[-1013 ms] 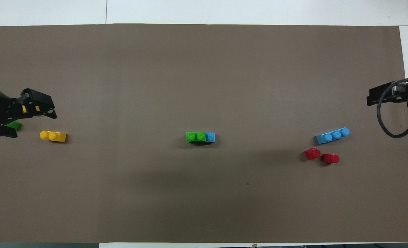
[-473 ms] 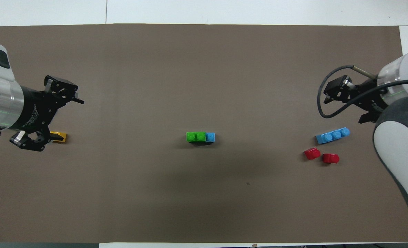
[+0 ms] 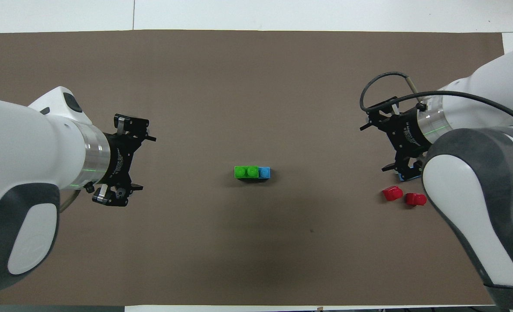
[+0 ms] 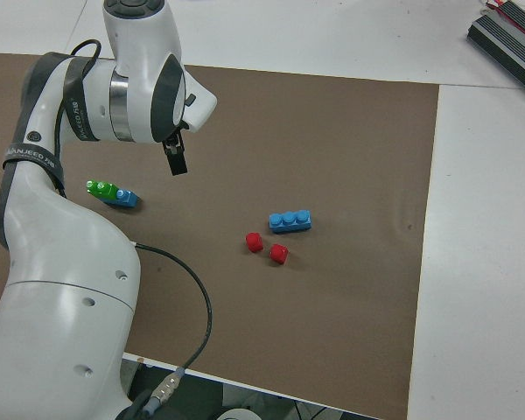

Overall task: Remove green block with left arm and hold with right
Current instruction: 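Move both grippers toward the joined green-and-blue brick in the middle, then close the left gripper on the green part while the right gripper approaches, then grasp the blue part of the brick with the right gripper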

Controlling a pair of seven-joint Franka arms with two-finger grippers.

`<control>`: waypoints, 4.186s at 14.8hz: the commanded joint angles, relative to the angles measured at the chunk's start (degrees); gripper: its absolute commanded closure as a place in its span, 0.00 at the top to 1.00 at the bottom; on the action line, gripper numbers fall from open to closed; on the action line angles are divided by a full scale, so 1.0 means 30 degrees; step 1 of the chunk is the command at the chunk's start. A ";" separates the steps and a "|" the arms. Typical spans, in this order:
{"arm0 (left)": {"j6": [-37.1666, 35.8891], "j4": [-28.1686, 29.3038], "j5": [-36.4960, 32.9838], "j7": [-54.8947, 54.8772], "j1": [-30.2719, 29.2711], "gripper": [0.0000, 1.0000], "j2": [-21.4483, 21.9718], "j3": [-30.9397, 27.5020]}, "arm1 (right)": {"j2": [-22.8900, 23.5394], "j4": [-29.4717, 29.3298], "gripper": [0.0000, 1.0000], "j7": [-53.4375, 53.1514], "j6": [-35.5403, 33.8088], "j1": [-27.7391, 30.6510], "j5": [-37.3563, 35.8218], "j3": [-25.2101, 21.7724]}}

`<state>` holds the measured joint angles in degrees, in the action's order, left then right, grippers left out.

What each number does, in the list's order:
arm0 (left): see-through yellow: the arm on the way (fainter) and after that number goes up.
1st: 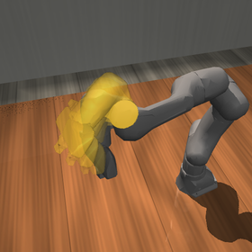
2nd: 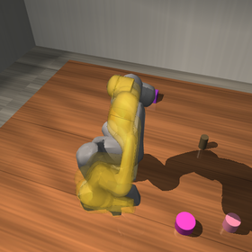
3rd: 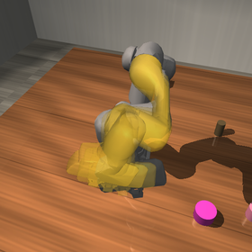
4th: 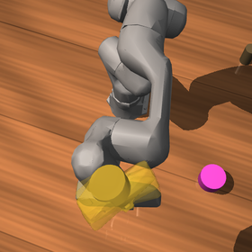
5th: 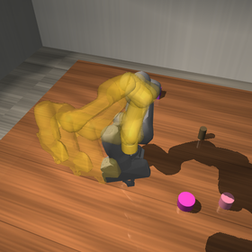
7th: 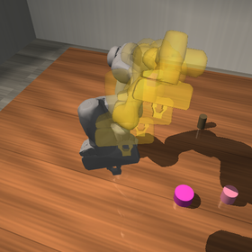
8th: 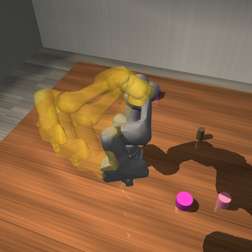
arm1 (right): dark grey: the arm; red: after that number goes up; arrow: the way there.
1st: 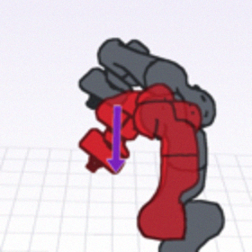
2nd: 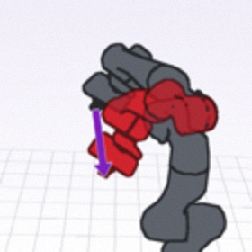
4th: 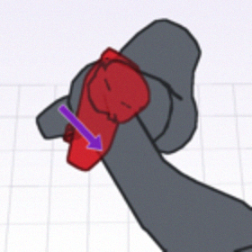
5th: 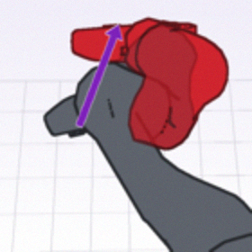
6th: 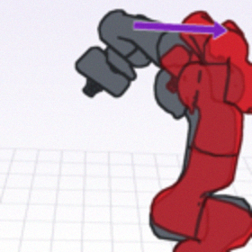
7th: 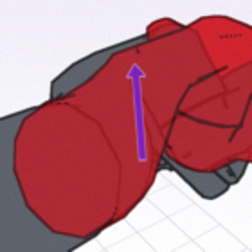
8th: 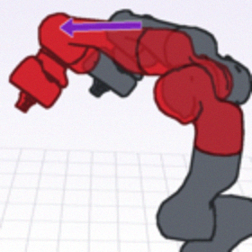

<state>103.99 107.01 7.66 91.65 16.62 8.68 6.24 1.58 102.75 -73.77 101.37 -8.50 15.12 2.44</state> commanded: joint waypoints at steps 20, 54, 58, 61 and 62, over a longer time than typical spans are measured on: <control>0.6642 0.1740 0.0113 1.2515 0.5182 1.00 -0.5382 -0.0379 | 0.1260 0.5914 1.00 -0.7372 1.0851 -0.4666 0.4361 -0.0023; 0.9310 0.2505 -0.2406 1.4392 0.6178 1.00 -0.7609 -0.0408 | 0.5918 0.5478 0.95 -0.6816 1.6541 -0.7276 0.5946 0.0035; 0.9369 0.2505 -0.2406 1.4392 0.6149 1.00 -0.7580 -0.0408 | 0.5918 0.5536 0.87 -0.6816 1.6571 -0.7276 0.5946 0.0006; 0.9369 0.2505 -0.2406 1.4421 0.6149 1.00 -0.7609 -0.0408 | 0.5918 0.5537 0.56 -0.6787 1.6571 -0.7276 0.5946 0.0006; 0.9485 0.2505 -0.2406 1.4421 0.6149 1.00 -0.7609 -0.0408 | 0.5918 0.5537 0.45 -0.6786 1.6600 -0.7305 0.5946 0.0035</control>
<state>131.01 114.08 1.41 133.88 34.87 -14.09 5.36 18.68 119.80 -95.50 149.78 -30.14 30.94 2.49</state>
